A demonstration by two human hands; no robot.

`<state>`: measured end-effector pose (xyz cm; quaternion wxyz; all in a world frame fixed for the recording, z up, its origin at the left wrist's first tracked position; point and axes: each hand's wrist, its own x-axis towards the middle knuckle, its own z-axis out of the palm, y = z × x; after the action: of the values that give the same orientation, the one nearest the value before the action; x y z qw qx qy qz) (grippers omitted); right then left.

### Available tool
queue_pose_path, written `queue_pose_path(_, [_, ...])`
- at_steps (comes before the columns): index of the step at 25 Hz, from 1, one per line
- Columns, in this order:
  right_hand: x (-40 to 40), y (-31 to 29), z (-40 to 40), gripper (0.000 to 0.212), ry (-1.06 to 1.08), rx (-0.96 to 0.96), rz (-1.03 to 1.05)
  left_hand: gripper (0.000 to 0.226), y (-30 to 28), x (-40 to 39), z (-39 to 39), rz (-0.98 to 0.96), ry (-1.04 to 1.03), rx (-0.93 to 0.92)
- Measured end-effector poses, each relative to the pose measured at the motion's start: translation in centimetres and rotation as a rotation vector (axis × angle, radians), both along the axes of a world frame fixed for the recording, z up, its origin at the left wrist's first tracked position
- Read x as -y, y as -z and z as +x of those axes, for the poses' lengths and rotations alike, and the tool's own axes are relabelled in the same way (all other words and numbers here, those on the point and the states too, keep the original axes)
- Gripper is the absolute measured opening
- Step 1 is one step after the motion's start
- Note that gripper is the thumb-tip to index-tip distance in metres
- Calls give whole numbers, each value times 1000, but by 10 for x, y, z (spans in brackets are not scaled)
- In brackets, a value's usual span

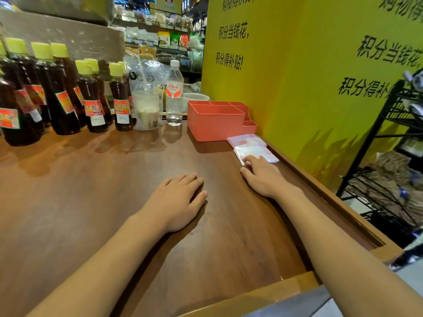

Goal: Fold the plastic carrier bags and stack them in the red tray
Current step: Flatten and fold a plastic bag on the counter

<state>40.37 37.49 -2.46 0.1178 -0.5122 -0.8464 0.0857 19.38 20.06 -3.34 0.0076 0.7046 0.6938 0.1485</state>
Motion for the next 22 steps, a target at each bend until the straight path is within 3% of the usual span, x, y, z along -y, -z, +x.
queue_pose_path(5, [23,-8,-5,62,-80,59,68,52,-5,6,2,-15,6,6])
queue_pose_path(13, [90,-21,-47,62,-222,107,60,59,-13,11,3,38,-63,-14])
queue_pose_path(22, [67,-47,-134,60,-388,5,107,68,-31,-3,-70,13,-313,-40])
